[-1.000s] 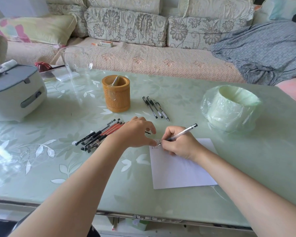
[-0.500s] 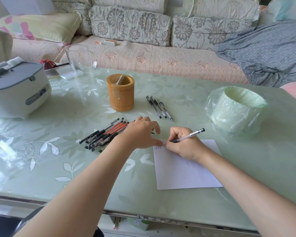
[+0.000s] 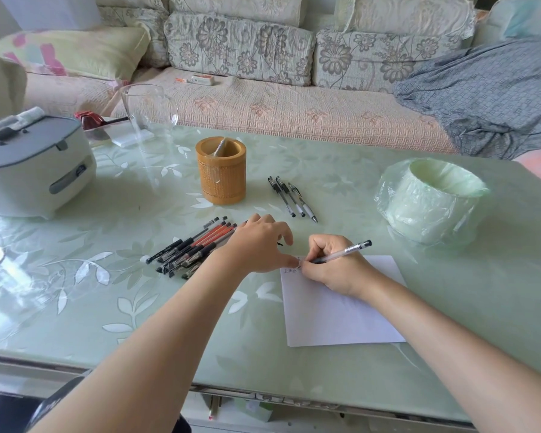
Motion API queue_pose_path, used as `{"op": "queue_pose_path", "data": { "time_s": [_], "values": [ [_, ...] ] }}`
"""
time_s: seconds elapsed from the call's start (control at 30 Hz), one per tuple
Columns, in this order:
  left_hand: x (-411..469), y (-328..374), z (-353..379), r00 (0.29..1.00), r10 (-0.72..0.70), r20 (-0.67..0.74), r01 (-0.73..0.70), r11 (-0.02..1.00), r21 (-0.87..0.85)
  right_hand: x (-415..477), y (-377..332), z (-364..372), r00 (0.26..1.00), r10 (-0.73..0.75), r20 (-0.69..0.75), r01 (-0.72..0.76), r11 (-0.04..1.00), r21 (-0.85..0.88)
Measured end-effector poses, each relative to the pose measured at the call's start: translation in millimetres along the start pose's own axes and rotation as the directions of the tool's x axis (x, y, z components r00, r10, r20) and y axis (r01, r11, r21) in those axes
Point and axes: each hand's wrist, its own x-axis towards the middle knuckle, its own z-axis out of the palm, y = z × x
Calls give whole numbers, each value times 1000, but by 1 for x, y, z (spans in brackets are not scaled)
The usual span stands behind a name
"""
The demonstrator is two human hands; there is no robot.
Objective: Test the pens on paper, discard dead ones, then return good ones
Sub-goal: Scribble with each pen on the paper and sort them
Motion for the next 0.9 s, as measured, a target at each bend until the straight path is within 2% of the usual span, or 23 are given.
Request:
{"op": "queue_pose_path", "data": {
  "time_s": [0.17, 0.63, 0.9],
  "values": [
    [0, 0, -1, 1000, -16, 5, 17, 1000, -15, -1, -2, 0, 1000, -8, -11, 8, 999, -41],
    [2, -1, 1, 1000, -19, 9, 19, 1000, -16, 1, 2, -4, 1000, -3, -26, 5, 997, 74],
    [1, -1, 0, 1000, -21, 14, 21, 999, -26, 0, 1, -2, 1000, 1, 5, -1, 999, 46]
  ]
}}
